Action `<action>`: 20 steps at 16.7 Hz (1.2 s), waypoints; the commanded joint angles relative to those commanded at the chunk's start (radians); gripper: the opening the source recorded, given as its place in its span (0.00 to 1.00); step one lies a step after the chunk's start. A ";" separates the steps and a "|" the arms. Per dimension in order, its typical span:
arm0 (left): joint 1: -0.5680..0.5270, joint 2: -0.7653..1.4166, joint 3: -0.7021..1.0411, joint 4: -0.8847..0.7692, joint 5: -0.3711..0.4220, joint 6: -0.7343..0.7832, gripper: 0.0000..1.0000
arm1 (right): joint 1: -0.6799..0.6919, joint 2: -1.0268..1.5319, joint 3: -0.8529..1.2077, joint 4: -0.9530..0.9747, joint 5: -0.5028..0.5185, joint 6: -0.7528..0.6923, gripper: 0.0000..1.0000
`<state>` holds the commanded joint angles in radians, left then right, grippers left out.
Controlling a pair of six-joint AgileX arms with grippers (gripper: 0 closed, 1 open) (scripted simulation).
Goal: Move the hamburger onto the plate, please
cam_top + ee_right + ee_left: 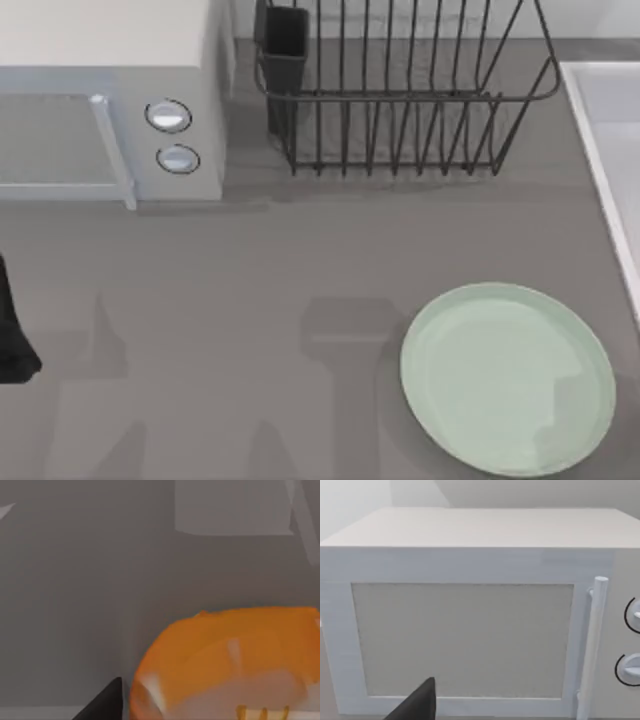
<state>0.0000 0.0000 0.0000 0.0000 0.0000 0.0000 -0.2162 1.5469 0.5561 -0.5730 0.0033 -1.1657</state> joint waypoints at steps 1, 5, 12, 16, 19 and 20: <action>0.000 0.000 0.000 0.000 0.000 0.000 1.00 | 0.000 0.000 0.000 0.000 0.000 0.000 0.62; 0.000 0.000 0.000 0.000 0.000 0.000 1.00 | 0.000 0.000 0.000 0.000 0.000 0.000 0.32; 0.000 0.000 0.000 0.000 0.000 0.000 1.00 | 0.000 0.000 0.000 0.000 0.000 0.000 0.00; 0.000 0.000 0.000 0.000 0.000 0.000 1.00 | 0.000 0.000 0.000 0.000 0.000 0.000 0.00; 0.000 0.000 0.000 0.000 0.000 0.000 1.00 | 0.002 -0.072 0.054 -0.118 -0.003 0.027 0.00; 0.000 0.000 0.000 0.000 0.000 0.000 1.00 | 0.002 -0.078 0.066 -0.131 -0.003 0.026 0.00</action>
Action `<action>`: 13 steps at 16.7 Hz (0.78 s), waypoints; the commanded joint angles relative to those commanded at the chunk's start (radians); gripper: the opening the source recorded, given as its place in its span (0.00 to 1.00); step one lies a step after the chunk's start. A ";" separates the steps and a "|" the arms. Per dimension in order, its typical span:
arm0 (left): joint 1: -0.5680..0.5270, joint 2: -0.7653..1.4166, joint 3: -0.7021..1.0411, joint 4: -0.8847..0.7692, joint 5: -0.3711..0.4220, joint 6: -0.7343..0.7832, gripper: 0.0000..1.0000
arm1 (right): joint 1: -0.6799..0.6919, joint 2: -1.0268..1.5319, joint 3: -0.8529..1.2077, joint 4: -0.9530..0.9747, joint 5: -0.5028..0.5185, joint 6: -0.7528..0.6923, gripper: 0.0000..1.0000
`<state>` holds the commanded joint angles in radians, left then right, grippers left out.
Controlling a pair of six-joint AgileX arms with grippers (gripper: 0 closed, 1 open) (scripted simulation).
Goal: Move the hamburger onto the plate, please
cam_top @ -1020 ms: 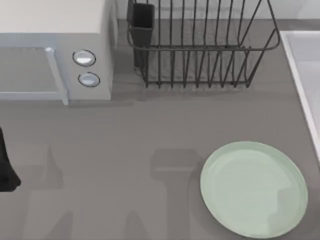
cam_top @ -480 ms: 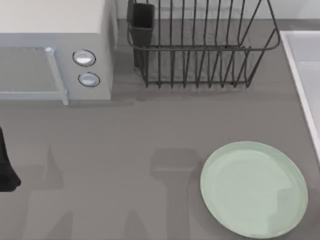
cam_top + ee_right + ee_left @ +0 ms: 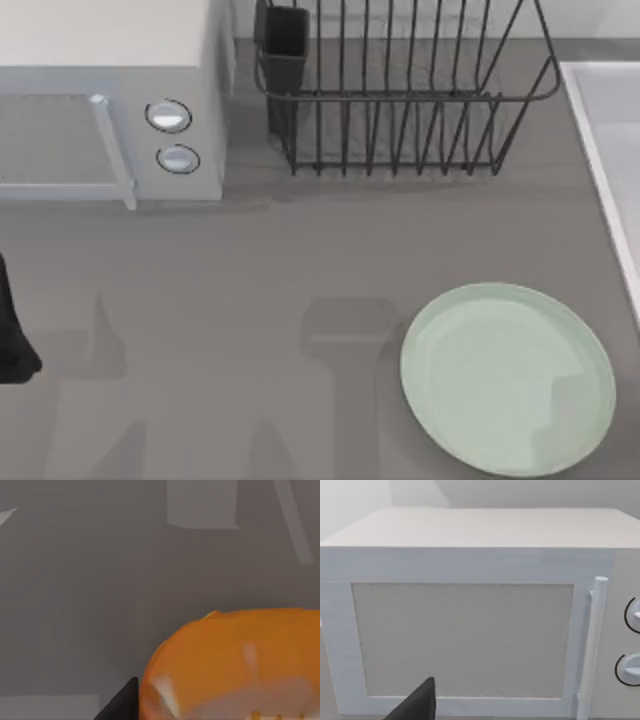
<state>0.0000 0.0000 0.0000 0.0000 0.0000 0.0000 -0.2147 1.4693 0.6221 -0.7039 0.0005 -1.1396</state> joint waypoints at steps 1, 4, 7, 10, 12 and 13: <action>0.000 0.000 0.000 0.000 0.000 0.000 1.00 | 0.000 -0.009 0.019 -0.024 0.000 -0.003 0.00; 0.000 0.000 0.000 0.000 0.000 0.000 1.00 | 0.000 -0.049 0.100 -0.156 0.000 -0.012 0.00; 0.000 0.000 0.000 0.000 0.000 0.000 1.00 | -0.003 -0.105 0.194 -0.336 0.000 -0.012 0.00; 0.000 0.000 0.000 0.000 0.000 0.000 1.00 | -0.005 -0.158 0.267 -0.437 0.000 -0.007 0.00; 0.000 0.000 0.000 0.000 0.000 0.000 1.00 | -0.004 -0.167 0.279 -0.451 0.000 -0.006 0.00; 0.000 0.000 0.000 0.000 0.000 0.000 1.00 | -0.004 -0.167 0.279 -0.451 0.000 -0.006 0.00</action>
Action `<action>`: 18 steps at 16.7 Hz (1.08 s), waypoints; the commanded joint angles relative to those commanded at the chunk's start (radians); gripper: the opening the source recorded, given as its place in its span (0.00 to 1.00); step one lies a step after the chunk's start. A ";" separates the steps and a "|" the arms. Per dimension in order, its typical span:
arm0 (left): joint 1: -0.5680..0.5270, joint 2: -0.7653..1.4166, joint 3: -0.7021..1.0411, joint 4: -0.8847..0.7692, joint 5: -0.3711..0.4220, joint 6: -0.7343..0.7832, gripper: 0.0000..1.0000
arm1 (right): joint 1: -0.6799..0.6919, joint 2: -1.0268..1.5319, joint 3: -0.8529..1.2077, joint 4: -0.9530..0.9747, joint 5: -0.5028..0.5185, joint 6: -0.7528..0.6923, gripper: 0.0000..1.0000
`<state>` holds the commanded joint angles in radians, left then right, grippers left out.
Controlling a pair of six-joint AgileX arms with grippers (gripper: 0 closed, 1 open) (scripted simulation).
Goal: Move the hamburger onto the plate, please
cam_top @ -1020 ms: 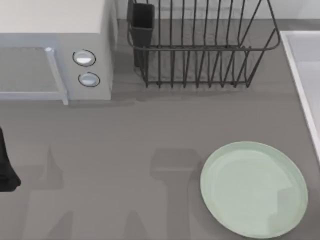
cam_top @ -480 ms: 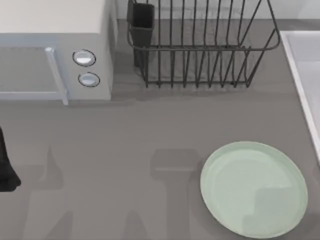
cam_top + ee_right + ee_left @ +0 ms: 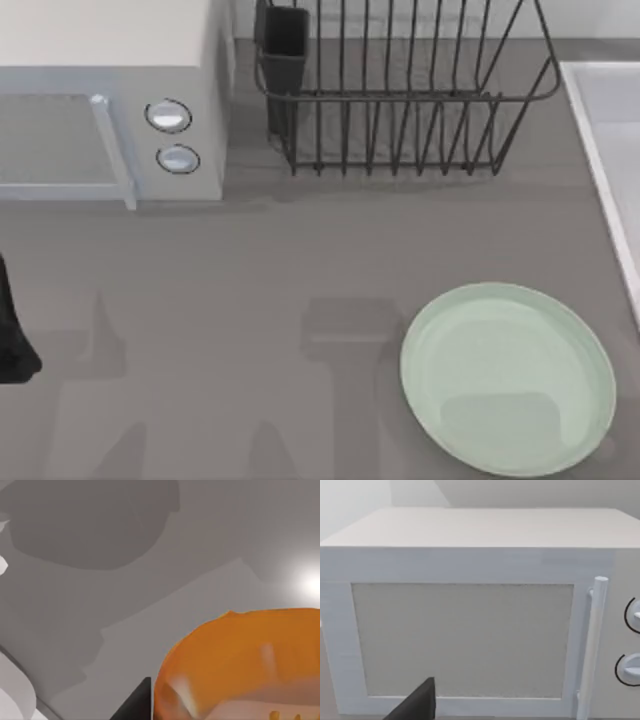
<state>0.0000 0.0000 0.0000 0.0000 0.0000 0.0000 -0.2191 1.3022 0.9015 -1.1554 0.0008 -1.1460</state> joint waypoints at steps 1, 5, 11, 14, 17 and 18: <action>0.000 0.000 0.000 0.000 0.000 0.000 1.00 | 0.000 0.000 0.000 0.000 0.000 0.000 0.00; 0.000 0.000 0.000 0.000 0.000 0.000 1.00 | 0.016 0.017 0.011 0.002 0.000 0.034 0.00; 0.000 0.000 0.000 0.000 0.000 0.000 1.00 | 0.169 0.142 0.124 -0.011 0.000 0.362 0.00; 0.000 0.000 0.000 0.000 0.000 0.000 1.00 | 0.291 0.228 0.187 -0.015 -0.002 0.637 0.00; 0.000 0.000 0.000 0.000 0.000 0.000 1.00 | 0.425 0.319 0.247 -0.017 -0.007 0.966 0.00; 0.000 0.000 0.000 0.000 0.000 0.000 1.00 | 0.470 0.348 0.267 -0.017 -0.009 1.077 0.00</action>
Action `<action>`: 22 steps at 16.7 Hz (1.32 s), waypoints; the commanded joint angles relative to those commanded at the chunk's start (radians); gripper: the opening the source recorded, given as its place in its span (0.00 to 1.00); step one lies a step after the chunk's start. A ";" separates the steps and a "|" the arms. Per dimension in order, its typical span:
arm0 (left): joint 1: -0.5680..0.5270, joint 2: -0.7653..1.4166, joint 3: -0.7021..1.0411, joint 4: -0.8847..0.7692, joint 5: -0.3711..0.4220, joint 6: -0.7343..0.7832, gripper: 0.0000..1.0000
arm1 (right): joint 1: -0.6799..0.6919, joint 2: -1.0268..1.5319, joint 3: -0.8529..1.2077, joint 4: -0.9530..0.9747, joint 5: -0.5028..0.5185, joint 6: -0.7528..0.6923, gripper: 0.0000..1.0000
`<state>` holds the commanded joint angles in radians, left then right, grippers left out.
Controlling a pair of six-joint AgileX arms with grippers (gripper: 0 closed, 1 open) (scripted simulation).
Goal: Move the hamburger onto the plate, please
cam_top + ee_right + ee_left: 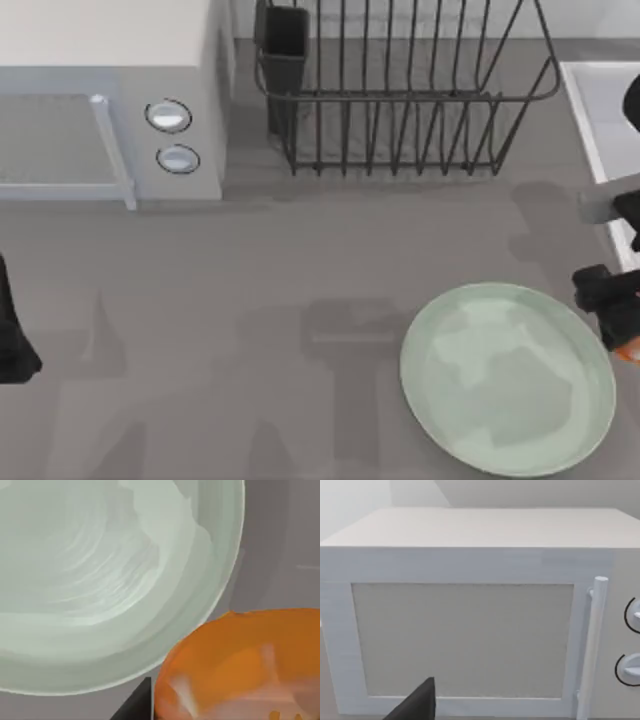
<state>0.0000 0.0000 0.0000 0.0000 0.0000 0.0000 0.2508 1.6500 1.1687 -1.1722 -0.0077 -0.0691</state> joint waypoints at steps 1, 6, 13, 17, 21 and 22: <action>0.000 0.000 0.000 0.000 0.000 0.000 1.00 | 0.044 0.027 0.019 0.001 -0.002 0.106 0.00; 0.000 0.000 0.000 0.000 0.000 0.000 1.00 | 0.227 0.113 0.094 0.030 -0.004 0.497 0.00; 0.000 0.000 0.000 0.000 0.000 0.000 1.00 | 0.296 0.133 0.120 0.051 -0.001 0.625 0.00; 0.000 0.000 0.000 0.000 0.000 0.000 1.00 | 0.292 0.134 0.099 0.067 -0.002 0.626 0.00; 0.000 0.000 0.000 0.000 0.000 0.000 1.00 | 0.297 0.164 0.028 0.187 -0.002 0.628 0.00; 0.000 0.000 0.000 0.000 0.000 0.000 1.00 | 0.298 0.173 0.009 0.210 -0.002 0.629 0.00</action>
<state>0.0000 0.0000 0.0000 0.0000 0.0000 0.0000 0.5491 1.8227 1.1773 -0.9618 -0.0094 0.5594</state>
